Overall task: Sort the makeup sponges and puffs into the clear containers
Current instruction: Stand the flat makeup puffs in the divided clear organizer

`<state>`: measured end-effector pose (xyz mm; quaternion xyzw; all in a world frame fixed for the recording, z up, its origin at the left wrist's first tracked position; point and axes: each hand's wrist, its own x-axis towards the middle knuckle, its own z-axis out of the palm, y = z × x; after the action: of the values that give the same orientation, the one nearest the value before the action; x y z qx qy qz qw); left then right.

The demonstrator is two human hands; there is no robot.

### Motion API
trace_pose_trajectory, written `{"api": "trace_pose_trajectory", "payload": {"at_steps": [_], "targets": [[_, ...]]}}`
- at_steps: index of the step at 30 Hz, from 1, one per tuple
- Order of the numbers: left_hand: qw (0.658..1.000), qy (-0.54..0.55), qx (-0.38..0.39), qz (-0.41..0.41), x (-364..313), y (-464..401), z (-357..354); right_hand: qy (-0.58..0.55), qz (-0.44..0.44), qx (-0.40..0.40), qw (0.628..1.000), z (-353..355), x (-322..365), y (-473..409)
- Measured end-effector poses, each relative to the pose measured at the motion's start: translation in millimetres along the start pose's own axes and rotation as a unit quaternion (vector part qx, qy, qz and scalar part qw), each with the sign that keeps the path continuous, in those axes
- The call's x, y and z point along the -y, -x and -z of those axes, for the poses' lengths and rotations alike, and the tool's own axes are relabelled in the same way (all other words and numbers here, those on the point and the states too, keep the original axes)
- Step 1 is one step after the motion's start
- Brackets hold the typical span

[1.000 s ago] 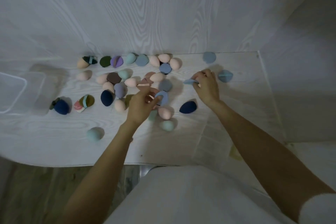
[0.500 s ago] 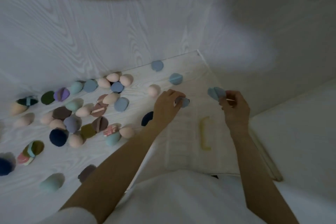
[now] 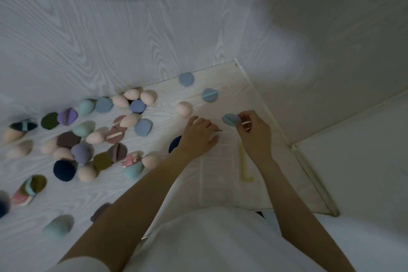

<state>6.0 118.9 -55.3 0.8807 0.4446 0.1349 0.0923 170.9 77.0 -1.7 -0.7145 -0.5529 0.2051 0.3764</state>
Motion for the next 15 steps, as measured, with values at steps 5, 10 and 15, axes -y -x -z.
{"api": "trace_pose_trajectory", "payload": {"at_steps": [5,10,15], "targets": [[0.999,-0.002,-0.035,0.041,21,22,0,0.061,0.045,0.086,0.993,-25,4,-8],[0.995,0.028,-0.076,0.064,20,33,3,0.160,0.165,0.110,0.967,-53,10,-10],[0.994,0.039,-0.076,0.072,23,32,5,0.221,0.224,0.088,0.945,-71,18,-24]]}}
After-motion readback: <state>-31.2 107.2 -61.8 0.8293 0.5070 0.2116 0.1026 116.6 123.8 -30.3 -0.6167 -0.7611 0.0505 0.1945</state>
